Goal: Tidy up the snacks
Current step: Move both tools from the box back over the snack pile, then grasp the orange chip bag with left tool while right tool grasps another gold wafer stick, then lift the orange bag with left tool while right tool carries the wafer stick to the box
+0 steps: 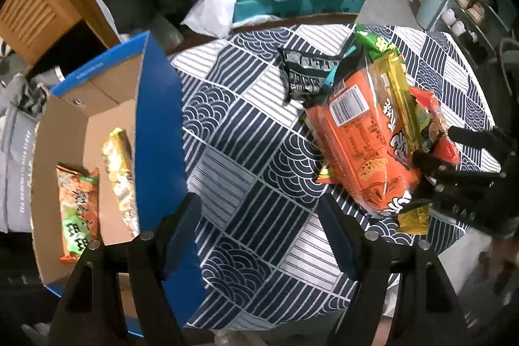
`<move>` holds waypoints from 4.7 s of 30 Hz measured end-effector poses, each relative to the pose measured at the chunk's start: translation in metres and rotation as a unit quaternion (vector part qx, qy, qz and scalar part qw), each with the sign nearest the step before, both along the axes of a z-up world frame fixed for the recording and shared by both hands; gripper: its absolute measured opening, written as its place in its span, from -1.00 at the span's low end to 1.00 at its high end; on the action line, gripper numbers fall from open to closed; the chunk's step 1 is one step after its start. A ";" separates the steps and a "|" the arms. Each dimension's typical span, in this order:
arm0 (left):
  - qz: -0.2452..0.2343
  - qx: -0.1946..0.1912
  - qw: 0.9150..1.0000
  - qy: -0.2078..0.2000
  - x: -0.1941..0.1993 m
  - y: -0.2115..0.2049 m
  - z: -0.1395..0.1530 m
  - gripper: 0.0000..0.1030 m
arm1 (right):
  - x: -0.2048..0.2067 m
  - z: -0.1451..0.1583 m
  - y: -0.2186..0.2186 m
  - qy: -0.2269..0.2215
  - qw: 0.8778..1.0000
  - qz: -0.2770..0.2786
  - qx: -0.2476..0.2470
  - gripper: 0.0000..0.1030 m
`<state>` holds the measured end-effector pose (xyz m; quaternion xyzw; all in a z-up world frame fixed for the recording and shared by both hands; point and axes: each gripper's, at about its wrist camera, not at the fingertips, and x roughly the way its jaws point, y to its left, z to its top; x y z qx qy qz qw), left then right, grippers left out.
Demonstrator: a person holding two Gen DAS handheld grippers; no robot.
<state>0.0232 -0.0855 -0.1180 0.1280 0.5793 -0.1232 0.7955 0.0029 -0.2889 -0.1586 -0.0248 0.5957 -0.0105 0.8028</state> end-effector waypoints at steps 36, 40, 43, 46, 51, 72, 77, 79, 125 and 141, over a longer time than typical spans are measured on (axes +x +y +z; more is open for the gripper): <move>0.055 -0.032 0.996 0.061 0.016 0.007 -0.017 0.52 | 0.015 -0.013 0.012 0.003 0.995 -0.011 0.099 0.33; 0.057 -0.033 0.996 0.065 0.019 -0.001 -0.019 0.53 | 0.022 -0.025 0.013 0.010 0.995 -0.008 0.101 0.33; 0.059 -0.037 0.994 0.080 0.021 -0.006 -0.025 0.53 | 0.025 -0.035 0.016 0.015 0.994 0.000 0.105 0.27; 0.064 -0.042 0.993 0.095 0.023 -0.011 -0.031 0.53 | 0.028 -0.047 0.019 0.027 0.993 0.012 0.112 -0.14; 0.075 -0.058 0.990 0.104 0.026 -0.017 -0.033 0.53 | 0.024 -0.044 0.015 0.024 0.992 0.017 0.125 -0.40; 0.079 -0.035 0.988 0.125 0.029 -0.050 -0.058 0.73 | -0.001 -0.023 -0.014 -0.002 0.995 0.013 0.100 -0.41; 0.076 -0.031 0.987 0.136 0.035 -0.054 -0.076 0.77 | 0.002 -0.036 -0.009 0.010 0.995 0.022 0.097 -0.41; 0.077 -0.035 0.985 0.147 0.036 -0.053 -0.084 0.76 | 0.004 -0.039 -0.009 0.010 0.995 0.022 0.098 -0.41; -0.023 0.015 0.992 -0.122 -0.006 0.016 0.057 0.09 | -0.006 0.081 0.049 -0.092 0.988 0.084 0.089 -0.43; 0.023 -0.010 0.987 -0.157 -0.015 0.094 0.089 0.09 | 0.009 0.119 0.127 -0.115 0.976 0.139 0.119 -0.43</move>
